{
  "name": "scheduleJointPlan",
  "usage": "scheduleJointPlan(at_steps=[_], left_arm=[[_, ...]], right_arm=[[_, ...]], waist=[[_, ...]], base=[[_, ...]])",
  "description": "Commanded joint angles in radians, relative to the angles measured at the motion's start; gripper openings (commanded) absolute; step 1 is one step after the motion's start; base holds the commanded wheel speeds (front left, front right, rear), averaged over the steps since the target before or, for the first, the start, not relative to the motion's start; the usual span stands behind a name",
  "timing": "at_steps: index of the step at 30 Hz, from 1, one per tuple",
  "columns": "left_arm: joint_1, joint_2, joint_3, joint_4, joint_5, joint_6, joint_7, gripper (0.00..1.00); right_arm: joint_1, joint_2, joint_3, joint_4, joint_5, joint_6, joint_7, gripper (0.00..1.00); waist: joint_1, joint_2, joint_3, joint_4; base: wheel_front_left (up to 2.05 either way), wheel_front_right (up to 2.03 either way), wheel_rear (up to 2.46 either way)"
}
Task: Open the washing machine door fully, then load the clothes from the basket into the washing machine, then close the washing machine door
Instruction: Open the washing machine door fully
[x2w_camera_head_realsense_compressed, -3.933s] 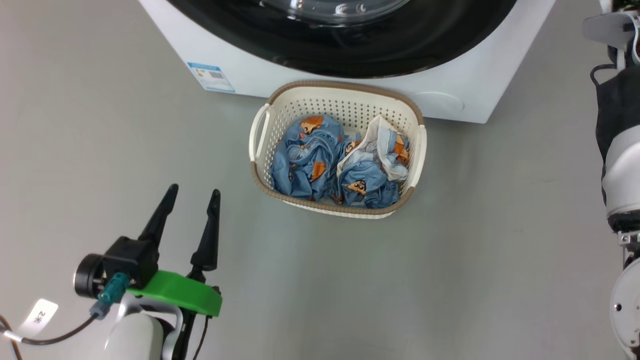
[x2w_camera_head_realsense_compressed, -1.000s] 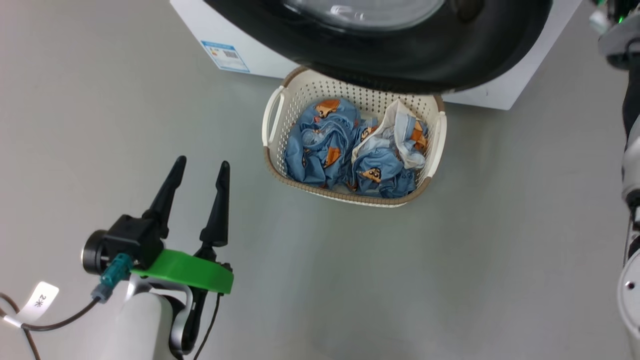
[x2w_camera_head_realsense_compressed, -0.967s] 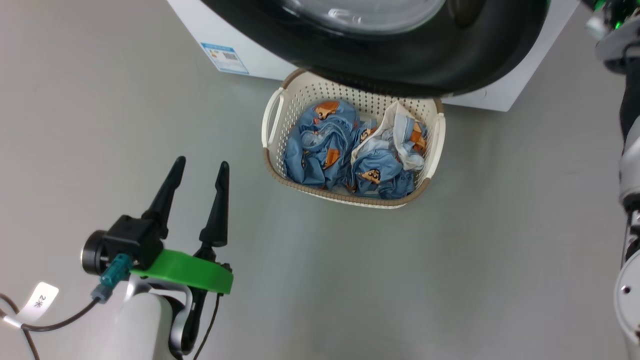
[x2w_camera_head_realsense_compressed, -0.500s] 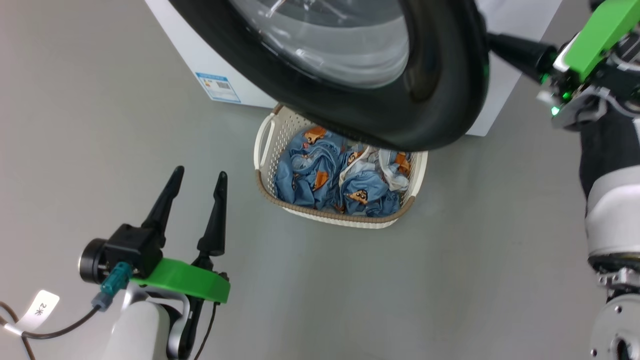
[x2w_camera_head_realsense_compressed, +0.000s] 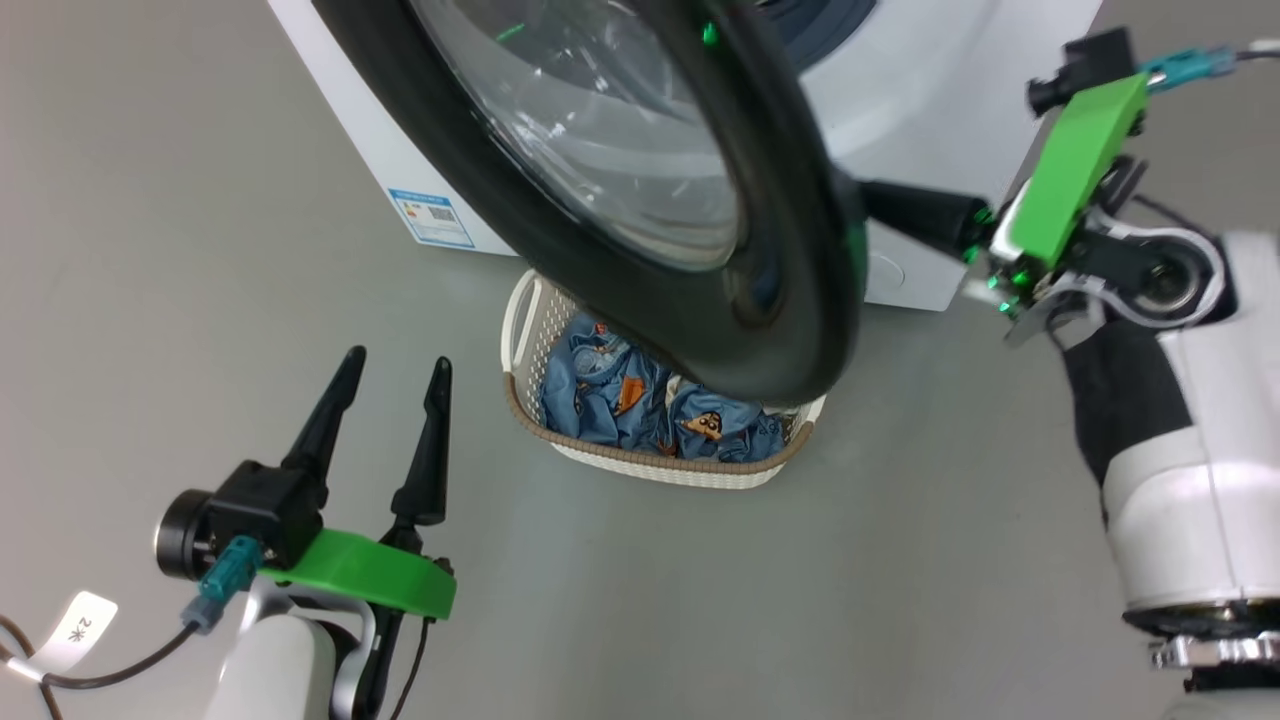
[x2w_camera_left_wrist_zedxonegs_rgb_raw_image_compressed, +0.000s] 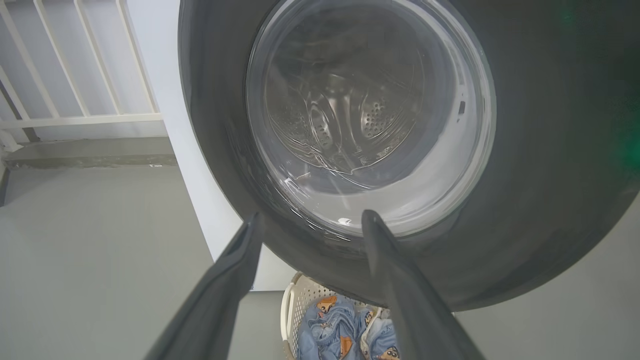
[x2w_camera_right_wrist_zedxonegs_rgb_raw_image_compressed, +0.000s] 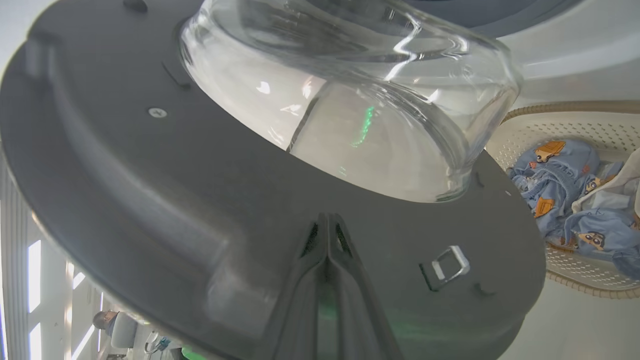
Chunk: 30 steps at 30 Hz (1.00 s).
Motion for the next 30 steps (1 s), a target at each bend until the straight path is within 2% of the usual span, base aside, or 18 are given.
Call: scheduleJointPlan(at_steps=[1,21,30], left_arm=[[0.009,0.026,0.038,-0.026,0.015,-0.003,-0.006,1.0],[0.012,0.026,0.028,-0.027,0.011,-0.002,-0.006,1.0],[0.008,0.026,0.021,-0.026,0.008,0.0,-0.006,1.0]], right_arm=[[0.026,0.033,0.061,-0.045,0.034,0.002,-0.003,0.0],[0.127,0.033,0.467,-0.049,0.321,0.002,-0.202,0.0],[0.108,0.033,0.557,-0.028,0.393,0.002,-0.279,0.0]], waist=[[0.0,-0.0001,-0.008,0.001],[0.0,-0.0001,-0.028,0.014],[0.0,-0.0001,-0.028,0.005]], base=[[0.0,0.0,0.0],[0.0,0.0,0.0],[0.0,0.0,0.0]])
